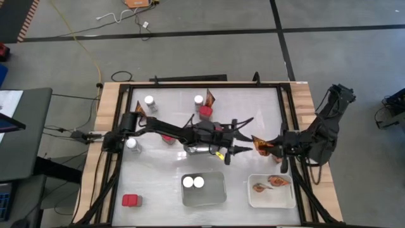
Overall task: Sort spices by type
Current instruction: Put the orange seasoning pack into the white bin
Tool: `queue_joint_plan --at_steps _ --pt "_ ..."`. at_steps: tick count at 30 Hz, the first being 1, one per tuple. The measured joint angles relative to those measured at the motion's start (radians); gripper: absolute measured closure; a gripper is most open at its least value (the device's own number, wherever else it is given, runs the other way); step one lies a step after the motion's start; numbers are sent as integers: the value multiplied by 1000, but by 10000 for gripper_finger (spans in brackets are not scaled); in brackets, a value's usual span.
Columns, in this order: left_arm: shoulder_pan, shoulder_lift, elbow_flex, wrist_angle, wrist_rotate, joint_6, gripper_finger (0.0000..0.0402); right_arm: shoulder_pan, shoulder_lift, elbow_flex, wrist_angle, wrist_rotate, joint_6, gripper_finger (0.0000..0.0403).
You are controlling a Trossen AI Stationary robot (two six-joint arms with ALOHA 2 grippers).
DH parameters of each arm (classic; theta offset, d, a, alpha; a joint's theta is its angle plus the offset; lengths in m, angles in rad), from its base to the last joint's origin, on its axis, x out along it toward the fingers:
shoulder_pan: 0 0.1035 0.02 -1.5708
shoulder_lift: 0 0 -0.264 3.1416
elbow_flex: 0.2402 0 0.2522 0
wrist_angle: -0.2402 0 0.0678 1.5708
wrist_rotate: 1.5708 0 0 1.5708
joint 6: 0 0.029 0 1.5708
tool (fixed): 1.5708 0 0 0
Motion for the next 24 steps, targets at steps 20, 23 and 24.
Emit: queue_joint_plan --at_steps 20,23,24 --pt "1 41 97 -35 63 -60 260 -66 29 0 122 -5 -131 347" --pt "2 41 97 -34 54 -70 260 -113 47 0 169 -46 -183 347" --pt "1 41 97 -33 54 -70 260 -126 50 0 186 -68 -203 347"
